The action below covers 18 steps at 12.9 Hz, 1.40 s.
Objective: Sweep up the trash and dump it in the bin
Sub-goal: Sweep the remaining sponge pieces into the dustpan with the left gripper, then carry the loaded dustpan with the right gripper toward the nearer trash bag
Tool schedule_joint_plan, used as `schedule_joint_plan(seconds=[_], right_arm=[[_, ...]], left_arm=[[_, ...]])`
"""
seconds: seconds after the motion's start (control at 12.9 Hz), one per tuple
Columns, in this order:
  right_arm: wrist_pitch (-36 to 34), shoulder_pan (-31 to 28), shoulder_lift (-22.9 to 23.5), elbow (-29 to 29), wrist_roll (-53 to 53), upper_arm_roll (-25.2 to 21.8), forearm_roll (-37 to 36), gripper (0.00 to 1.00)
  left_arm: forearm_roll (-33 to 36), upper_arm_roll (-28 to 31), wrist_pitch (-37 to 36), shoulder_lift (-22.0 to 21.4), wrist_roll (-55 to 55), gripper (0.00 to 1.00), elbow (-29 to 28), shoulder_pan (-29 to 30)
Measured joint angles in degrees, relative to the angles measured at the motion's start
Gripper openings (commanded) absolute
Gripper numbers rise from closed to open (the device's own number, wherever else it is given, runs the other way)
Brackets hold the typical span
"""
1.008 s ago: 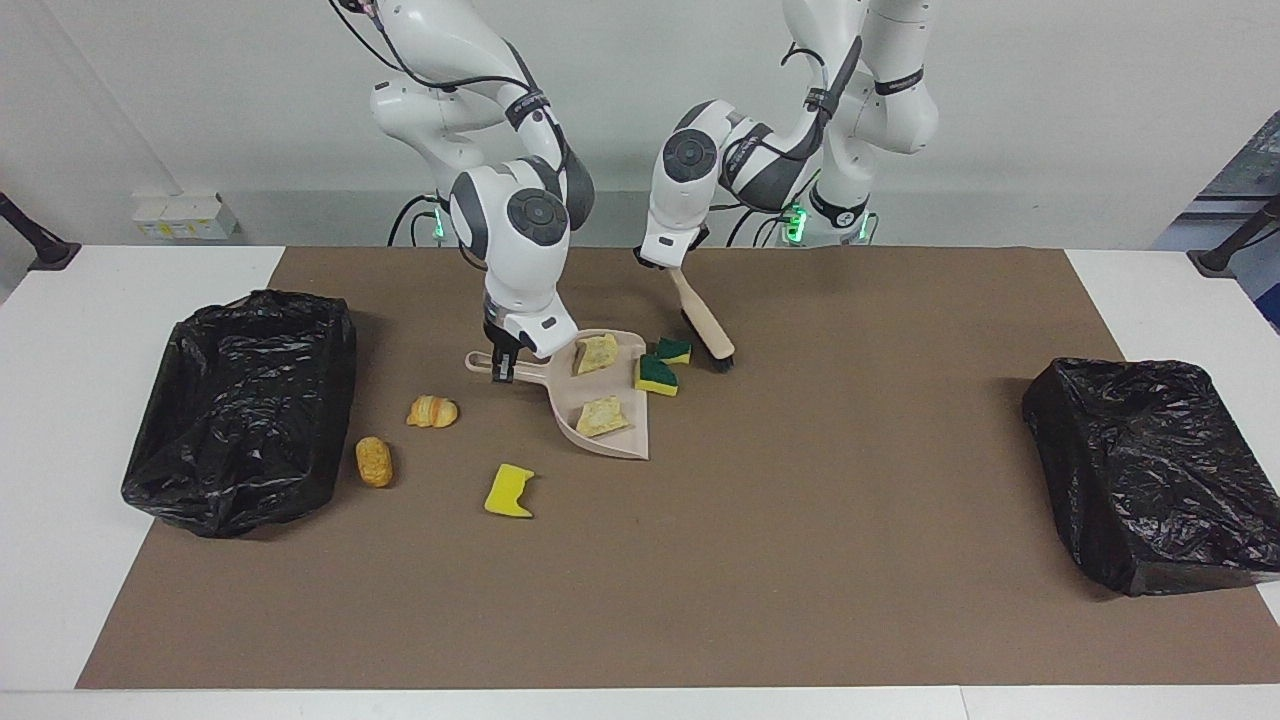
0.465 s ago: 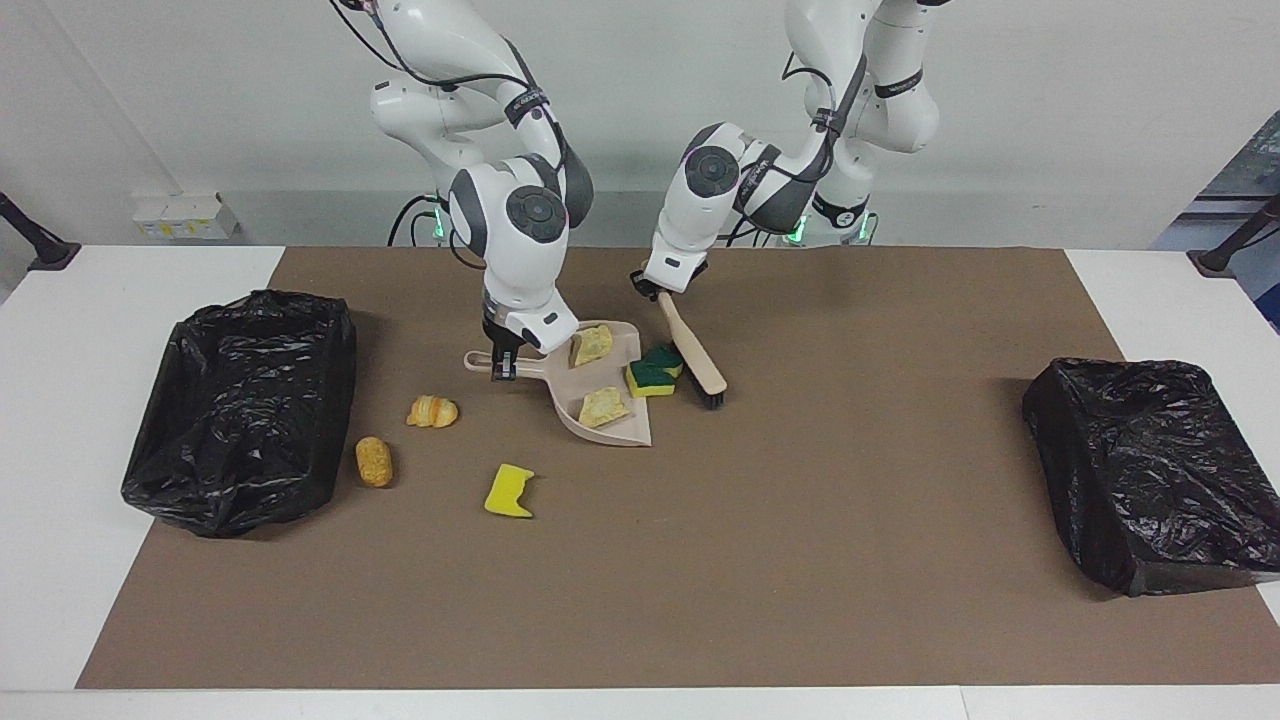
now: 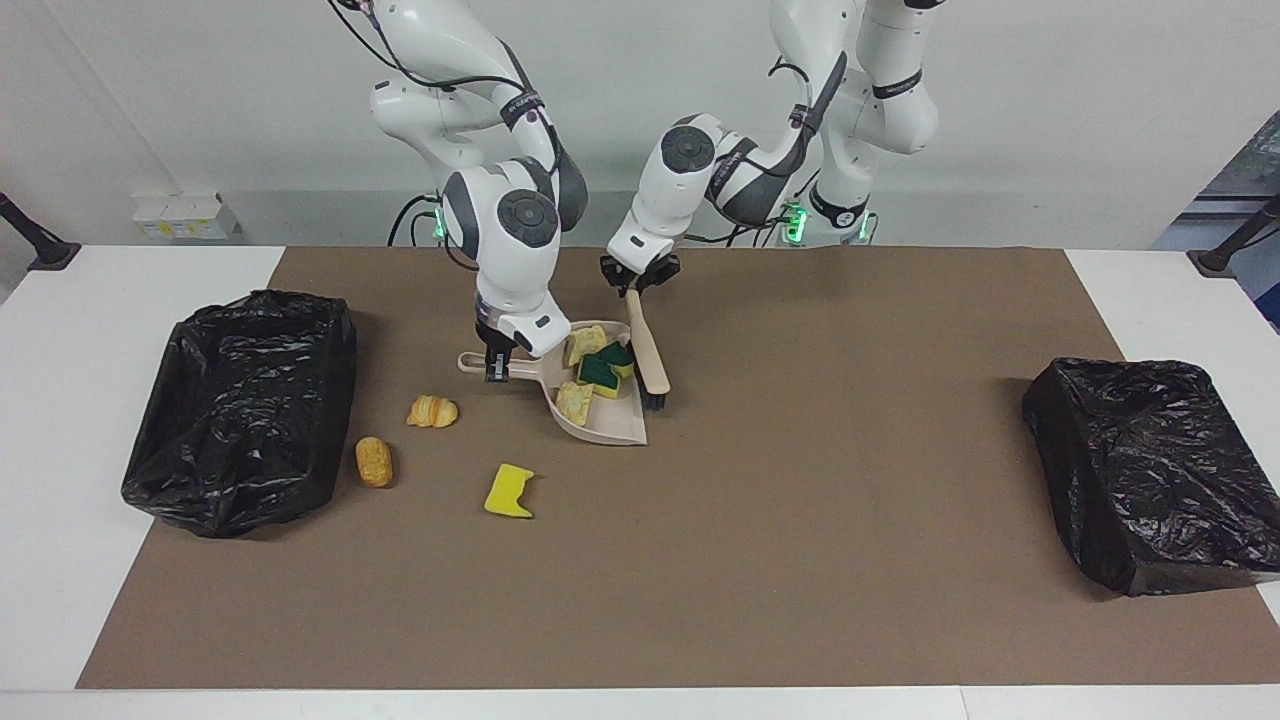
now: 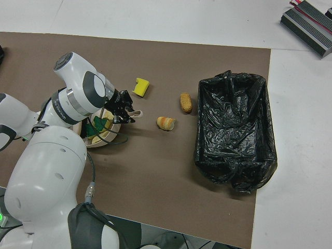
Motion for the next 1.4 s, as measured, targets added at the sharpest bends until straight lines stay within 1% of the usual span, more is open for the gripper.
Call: schedule_joint_plan(seconds=[0.23,0.39,0.47,0.7,1.01,1.24,1.4], right_arm=[[0.02,-0.14,0.00,-0.04,-0.10,0.00,0.00,0.00],[0.96,-0.77,0.00,-0.22,-1.15,0.03,0.00,0.00],[1.72,-1.53,0.01,-0.38,-2.18,0.02,0.00,0.00],[2.49,-2.48,0.01,-0.63,-3.03,0.01,0.00,0.00],[5.28,-2.51,0.04,-1.05,-3.04,0.01,0.10,0.00],[8.83,-3.22,0.16,-2.24,-5.32,0.02,1.00,0.00],[11.17,-4.48,0.60,-3.01,-8.42,0.01,1.86,0.00]], left_arm=[[-0.03,-0.05,-0.06,0.97,0.26,0.00,4.21,-0.85],[-0.04,-0.11,-0.63,1.36,0.26,0.00,5.63,-0.86],[-0.05,-0.28,-1.99,1.35,0.26,0.00,5.72,-0.87],[-0.10,-0.36,-9.93,1.10,0.15,0.00,5.78,-0.88],[-0.13,0.02,-13.34,0.81,-0.68,0.00,5.83,-0.81],[-0.13,0.44,-15.94,-0.82,-0.78,0.00,6.29,-0.73],[-0.13,0.51,-16.14,-2.17,-0.90,0.00,6.61,-0.72]])
